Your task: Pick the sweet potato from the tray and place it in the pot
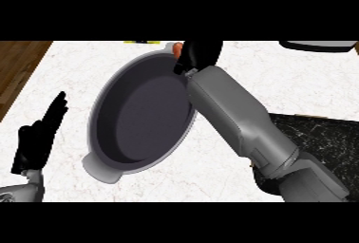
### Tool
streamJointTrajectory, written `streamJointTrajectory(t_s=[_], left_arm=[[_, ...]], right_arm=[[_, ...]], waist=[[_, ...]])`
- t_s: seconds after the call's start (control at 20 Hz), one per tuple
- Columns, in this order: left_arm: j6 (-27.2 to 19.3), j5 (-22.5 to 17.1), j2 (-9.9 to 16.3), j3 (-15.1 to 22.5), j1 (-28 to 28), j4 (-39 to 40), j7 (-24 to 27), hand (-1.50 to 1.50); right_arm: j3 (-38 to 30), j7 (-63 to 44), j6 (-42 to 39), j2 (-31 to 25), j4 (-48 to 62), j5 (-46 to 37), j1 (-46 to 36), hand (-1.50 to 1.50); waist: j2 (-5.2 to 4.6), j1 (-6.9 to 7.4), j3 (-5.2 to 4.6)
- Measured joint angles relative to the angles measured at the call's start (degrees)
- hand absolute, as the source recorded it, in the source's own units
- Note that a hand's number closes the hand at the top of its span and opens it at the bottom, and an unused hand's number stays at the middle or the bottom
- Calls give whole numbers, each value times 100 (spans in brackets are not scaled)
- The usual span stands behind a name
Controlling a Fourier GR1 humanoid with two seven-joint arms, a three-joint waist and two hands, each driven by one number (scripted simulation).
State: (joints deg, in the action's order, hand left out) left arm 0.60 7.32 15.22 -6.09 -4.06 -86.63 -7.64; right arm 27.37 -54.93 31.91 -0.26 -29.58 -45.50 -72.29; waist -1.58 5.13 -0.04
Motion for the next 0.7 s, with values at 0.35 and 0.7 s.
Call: streamJointTrajectory(t_s=[0.35,0.7], left_arm=[[6,36,-11,0,-154,158,41,0],[-33,74,-58,24,-118,126,-10,0]], right_arm=[[-51,534,779,4,184,536,13,-150],[-293,1158,2262,-6,-278,708,-27,-150]], waist=[[-7,57,0],[27,2,5]])
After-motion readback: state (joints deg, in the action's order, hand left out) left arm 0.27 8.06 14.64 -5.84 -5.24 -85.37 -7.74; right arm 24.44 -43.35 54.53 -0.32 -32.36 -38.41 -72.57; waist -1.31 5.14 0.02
